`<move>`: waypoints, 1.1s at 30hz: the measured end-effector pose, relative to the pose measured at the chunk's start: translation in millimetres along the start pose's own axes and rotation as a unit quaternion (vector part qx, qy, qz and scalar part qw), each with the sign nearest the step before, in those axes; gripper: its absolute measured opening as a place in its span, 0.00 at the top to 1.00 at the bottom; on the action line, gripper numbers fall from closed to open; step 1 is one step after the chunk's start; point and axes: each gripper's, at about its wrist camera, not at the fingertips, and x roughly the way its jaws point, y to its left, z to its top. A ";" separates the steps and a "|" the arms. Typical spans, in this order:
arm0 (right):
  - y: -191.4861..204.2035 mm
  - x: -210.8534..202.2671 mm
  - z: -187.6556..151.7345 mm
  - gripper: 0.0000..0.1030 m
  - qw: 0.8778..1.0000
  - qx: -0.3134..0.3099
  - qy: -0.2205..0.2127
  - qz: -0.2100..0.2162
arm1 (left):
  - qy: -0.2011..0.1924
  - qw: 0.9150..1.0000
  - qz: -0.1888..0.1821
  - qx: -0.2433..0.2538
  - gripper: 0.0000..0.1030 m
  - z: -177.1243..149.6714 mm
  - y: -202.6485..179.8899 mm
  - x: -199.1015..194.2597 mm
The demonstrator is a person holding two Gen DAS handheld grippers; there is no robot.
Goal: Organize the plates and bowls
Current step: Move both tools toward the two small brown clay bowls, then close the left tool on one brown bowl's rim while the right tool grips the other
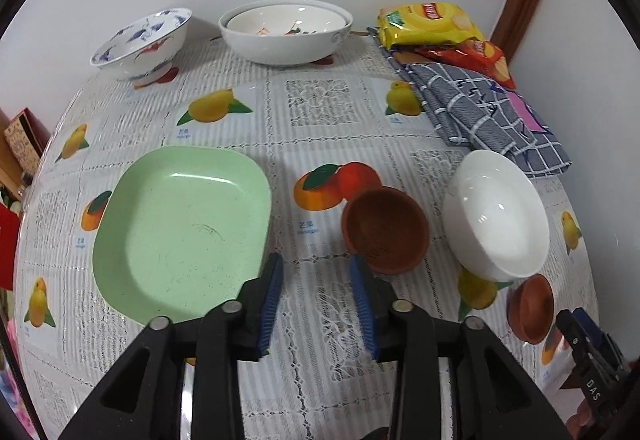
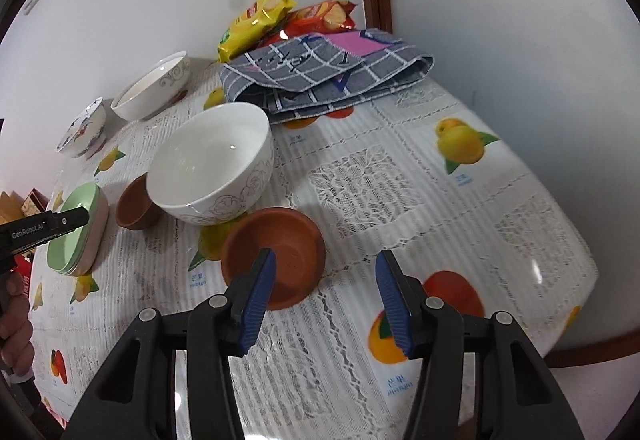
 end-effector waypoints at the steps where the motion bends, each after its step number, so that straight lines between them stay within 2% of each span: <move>1: -0.2 4.5 0.2 0.53 1.000 0.002 0.004 0.001 | 0.002 1.000 -0.001 -0.001 0.60 0.4 1.1 1.5; 5: -2.2 15.9 0.2 0.55 1.000 0.009 0.012 0.002 | -0.002 1.000 0.001 0.004 0.56 0.3 0.7 5.4; 7: -3.9 21.0 0.0 0.61 1.000 0.012 0.015 0.003 | 0.000 1.000 -0.001 0.007 0.55 0.8 -1.1 9.7; 15: -4.5 39.8 -1.7 0.74 0.999 0.018 0.032 0.008 | 0.017 1.000 -0.004 -0.004 0.55 9.8 -10.5 37.0; 21: -4.6 49.0 2.5 0.74 0.999 0.021 0.034 0.011 | 0.033 0.999 -0.007 -0.016 0.56 14.3 -11.5 56.2; 29: 1.0 49.4 3.2 0.74 0.999 0.002 0.032 0.002 | 0.041 0.999 -0.017 -0.026 0.67 15.8 -13.0 69.5; 33: 0.9 49.7 3.2 0.74 0.999 0.005 0.032 0.003 | 0.039 0.999 -0.006 -0.016 0.69 17.5 -15.5 72.1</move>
